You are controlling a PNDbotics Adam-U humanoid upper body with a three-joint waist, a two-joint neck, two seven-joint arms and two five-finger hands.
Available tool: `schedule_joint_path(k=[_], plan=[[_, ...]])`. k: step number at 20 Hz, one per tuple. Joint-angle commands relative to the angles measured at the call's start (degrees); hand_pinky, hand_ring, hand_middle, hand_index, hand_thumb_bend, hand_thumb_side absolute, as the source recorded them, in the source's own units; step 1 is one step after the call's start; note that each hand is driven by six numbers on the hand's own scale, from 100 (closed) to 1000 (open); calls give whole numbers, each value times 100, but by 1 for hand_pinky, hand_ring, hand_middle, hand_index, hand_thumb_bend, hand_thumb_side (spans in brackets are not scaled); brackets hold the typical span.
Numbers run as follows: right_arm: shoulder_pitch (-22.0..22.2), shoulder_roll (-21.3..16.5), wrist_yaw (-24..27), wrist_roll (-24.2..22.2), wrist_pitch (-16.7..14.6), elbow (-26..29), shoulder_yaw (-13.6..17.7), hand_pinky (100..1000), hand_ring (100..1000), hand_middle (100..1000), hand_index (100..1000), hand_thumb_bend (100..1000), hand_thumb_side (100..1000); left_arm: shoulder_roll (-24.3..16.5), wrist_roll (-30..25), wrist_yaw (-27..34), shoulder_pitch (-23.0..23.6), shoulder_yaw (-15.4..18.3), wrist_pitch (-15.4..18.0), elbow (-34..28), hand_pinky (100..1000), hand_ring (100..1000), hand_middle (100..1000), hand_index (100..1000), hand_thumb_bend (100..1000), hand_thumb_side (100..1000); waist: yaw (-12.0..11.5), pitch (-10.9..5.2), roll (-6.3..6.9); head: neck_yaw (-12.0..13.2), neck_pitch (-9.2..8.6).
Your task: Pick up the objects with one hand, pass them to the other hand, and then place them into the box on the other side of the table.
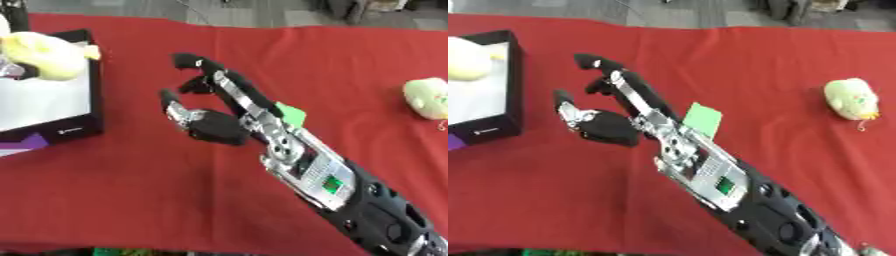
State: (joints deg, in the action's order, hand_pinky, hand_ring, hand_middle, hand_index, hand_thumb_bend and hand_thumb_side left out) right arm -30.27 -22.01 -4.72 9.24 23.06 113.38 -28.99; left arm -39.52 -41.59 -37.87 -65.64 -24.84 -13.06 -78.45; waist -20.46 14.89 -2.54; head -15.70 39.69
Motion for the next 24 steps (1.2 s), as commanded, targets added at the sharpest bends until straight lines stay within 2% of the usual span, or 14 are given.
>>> schedule_joint_path(k=[1,5,7,9,11,12,13,14,15,18,23,24], plan=[[-72,-95,30,16,-38,121,65,840,768,900,946,146,521,-251,214,-174,-27,291,-21,291,755,613,522,586,424,145,-1,-87,32,117,-104],[-75,-95,52,5,-74,121,64,840,766,900,944,146,520,-267,531,-434,42,546,-54,810,766,635,531,596,392,141,9,-97,21,194,-127],[-73,-93,65,2,-83,121,65,840,765,899,943,144,520,-239,743,-547,51,665,-50,1078,786,673,564,630,280,144,10,-102,16,187,-124],[-71,-89,80,1,-91,121,63,840,764,899,942,144,519,-198,878,-548,52,756,-3,1323,818,724,627,695,260,158,11,-106,12,180,-118],[-71,-88,86,-6,-97,121,57,840,764,899,942,144,517,-175,937,-577,48,793,113,1488,846,762,683,735,275,170,12,-108,8,172,-111],[-71,-87,89,-9,-99,121,55,840,763,899,942,144,517,-162,928,-601,48,807,163,1561,884,839,767,811,303,181,13,-108,6,177,-100],[-71,-86,92,-11,-101,121,54,840,763,899,942,144,517,-151,898,-634,43,822,205,1623,893,867,789,850,343,173,15,-109,6,188,-90],[-72,-86,95,-10,-103,121,55,840,762,899,942,143,516,-142,872,-672,38,840,230,1672,896,878,797,872,368,231,18,-110,7,215,-80],[-74,-85,99,-8,-108,121,56,840,762,899,942,143,515,-135,860,-725,33,856,249,1708,900,886,804,894,398,331,21,-110,9,247,-76],[-82,-91,110,-12,-127,121,54,840,761,899,942,143,516,-120,847,-885,28,892,272,1775,904,895,814,919,486,477,30,-111,18,423,-112],[-84,-100,118,-19,-143,121,59,840,760,895,942,143,514,-96,817,-983,20,923,303,1828,904,895,818,930,515,504,48,-131,34,477,-111],[-84,-102,121,-21,-147,121,58,840,760,894,942,142,514,-93,821,-986,22,930,302,1832,900,890,814,926,463,453,50,-134,39,483,-106]])
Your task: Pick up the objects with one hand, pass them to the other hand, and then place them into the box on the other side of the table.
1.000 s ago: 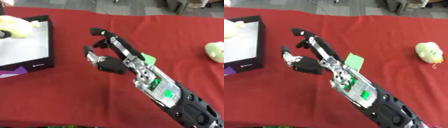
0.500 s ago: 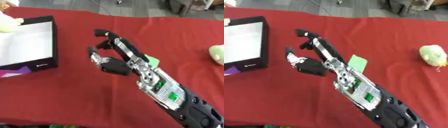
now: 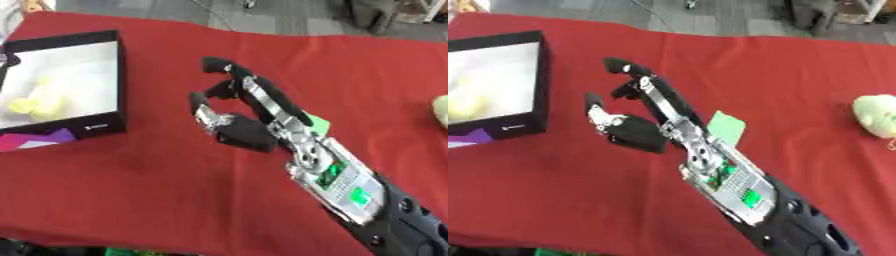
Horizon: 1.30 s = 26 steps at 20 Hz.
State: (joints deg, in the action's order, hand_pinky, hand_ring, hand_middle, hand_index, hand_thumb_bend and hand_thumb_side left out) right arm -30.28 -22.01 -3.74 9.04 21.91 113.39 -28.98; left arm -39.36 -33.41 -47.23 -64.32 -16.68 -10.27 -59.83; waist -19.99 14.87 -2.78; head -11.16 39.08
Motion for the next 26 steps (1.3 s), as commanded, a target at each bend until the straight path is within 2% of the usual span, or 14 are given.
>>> schedule_joint_path(k=[1,2,3,4,6,7,8,11,14,17,18,20,22,26], plan=[[-82,-104,25,-4,-35,120,55,840,760,893,942,142,513,-109,21,-41,-103,122,15,-35,894,883,806,913,402,389,4,-134,67,31,-45],[-81,-106,24,-5,-37,120,56,840,760,893,941,142,511,-107,64,-9,-97,142,-17,-54,892,875,800,901,320,365,7,-137,70,23,-44],[-83,-109,15,-3,-42,120,62,841,762,893,941,143,506,-104,120,54,-93,162,-69,-76,887,864,791,883,181,380,10,-140,73,10,-44],[-86,-112,-7,4,-49,120,78,842,764,894,941,144,499,-100,197,150,-95,182,-128,-109,883,855,785,865,108,407,11,-141,76,-6,-45],[-96,-122,-101,10,-30,120,131,846,776,900,941,137,470,-83,419,506,-106,204,-168,-249,868,823,772,826,100,532,13,-144,81,-47,-44],[-103,-127,-168,-7,0,120,166,846,777,901,941,135,466,-83,547,789,-102,210,-138,-330,867,819,771,825,100,557,13,-144,82,-64,-44],[-110,-140,-268,-44,63,120,211,850,791,908,939,125,469,-85,678,1100,-99,206,-85,-411,869,809,770,823,100,681,17,-145,82,-71,-43],[-174,-209,-936,-404,419,120,425,866,823,910,944,115,491,-136,955,1835,-66,114,138,-588,880,817,782,832,100,845,35,-150,87,-76,-35],[-269,-362,-1859,-999,610,120,711,885,855,911,953,156,492,-179,1001,2056,-31,2,183,-667,883,823,783,831,100,857,68,-163,96,-64,-17],[-283,-698,-2470,-1757,690,120,925,901,881,919,959,179,515,-214,947,2068,3,-52,163,-701,884,826,784,829,100,859,118,-193,87,-65,20],[-277,-812,-2600,-2055,691,120,981,912,895,919,962,159,568,-223,923,2055,9,-60,151,-704,884,826,783,826,100,849,128,-200,84,-66,27],[-272,-1053,-2610,-2835,634,120,1093,916,898,915,962,137,601,-238,887,2016,18,-62,119,-700,884,826,781,824,100,832,142,-211,83,-61,54],[-290,-1280,-2450,-3485,530,120,1263,923,903,915,962,146,583,-248,875,1981,26,-57,93,-695,883,827,781,822,100,834,152,-216,84,-55,79],[-337,-1782,-1997,-4322,397,120,1565,928,908,917,961,151,566,-261,858,1935,38,-50,64,-685,882,827,778,817,100,818,159,-214,81,-56,122]])
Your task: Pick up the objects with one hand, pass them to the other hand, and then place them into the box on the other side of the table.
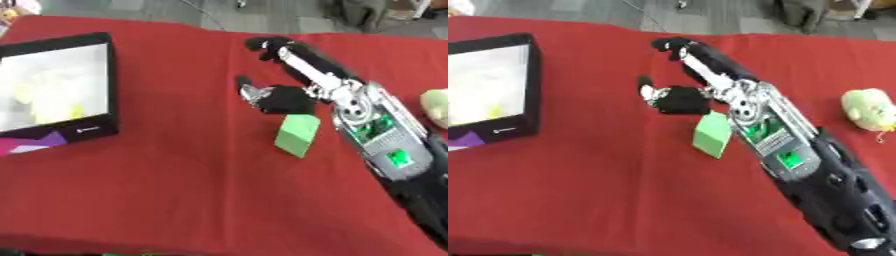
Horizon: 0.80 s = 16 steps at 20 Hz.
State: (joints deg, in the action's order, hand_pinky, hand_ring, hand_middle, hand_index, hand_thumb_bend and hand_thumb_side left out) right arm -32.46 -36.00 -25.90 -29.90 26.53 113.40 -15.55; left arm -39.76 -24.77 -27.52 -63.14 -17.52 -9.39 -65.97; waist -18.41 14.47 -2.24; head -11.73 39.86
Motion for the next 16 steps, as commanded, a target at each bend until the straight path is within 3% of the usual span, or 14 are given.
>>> schedule_joint_path(k=[1,7,16], plan=[[-148,-503,328,-563,-71,119,265,930,909,918,960,154,557,-217,-17,-45,-79,34,-33,-65,882,827,778,816,100,819,1,-173,25,-4,57],[-227,-1009,558,-1117,173,119,345,938,921,921,938,186,548,-199,-121,-123,-95,19,-81,-33,880,827,777,816,100,815,-19,-175,-1,-35,89],[-64,-1291,645,-1613,451,119,140,951,943,918,961,220,544,-200,-198,-272,-83,34,-137,73,878,826,775,813,100,810,-11,-201,-50,-41,120]])
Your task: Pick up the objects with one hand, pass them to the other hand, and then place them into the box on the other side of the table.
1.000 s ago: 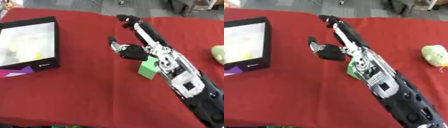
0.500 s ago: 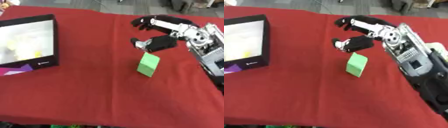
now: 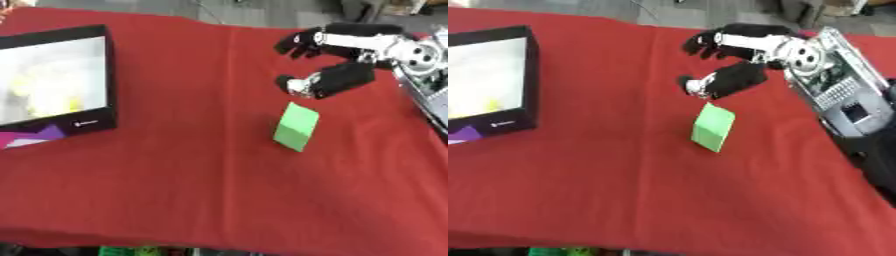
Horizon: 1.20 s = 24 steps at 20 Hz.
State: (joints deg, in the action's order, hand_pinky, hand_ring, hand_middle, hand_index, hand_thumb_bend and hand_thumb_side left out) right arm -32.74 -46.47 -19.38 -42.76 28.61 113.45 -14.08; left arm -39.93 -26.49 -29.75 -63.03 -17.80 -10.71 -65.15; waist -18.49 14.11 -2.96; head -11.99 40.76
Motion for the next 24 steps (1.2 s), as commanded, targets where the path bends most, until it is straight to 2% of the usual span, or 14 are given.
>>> schedule_joint_path(k=[1,8,15,24], plan=[[-16,-258,-35,-375,243,114,-37,951,943,915,960,226,541,-181,-30,-59,-97,67,-8,-2,878,827,775,813,100,811,0,-166,19,-11,30],[176,-460,-133,-478,380,114,-304,952,947,889,960,268,553,-172,-85,-119,-89,62,-10,11,877,827,774,812,100,815,3,-179,4,-4,45],[273,-612,-483,-507,568,114,-425,962,967,883,978,326,501,-155,-116,-117,-72,35,-2,21,877,826,774,809,100,817,24,-237,-24,-13,112],[353,-523,-822,-680,895,114,-532,964,977,891,985,331,512,-137,-128,-135,-46,17,6,18,876,825,772,806,100,817,29,-277,-47,-180,177]])
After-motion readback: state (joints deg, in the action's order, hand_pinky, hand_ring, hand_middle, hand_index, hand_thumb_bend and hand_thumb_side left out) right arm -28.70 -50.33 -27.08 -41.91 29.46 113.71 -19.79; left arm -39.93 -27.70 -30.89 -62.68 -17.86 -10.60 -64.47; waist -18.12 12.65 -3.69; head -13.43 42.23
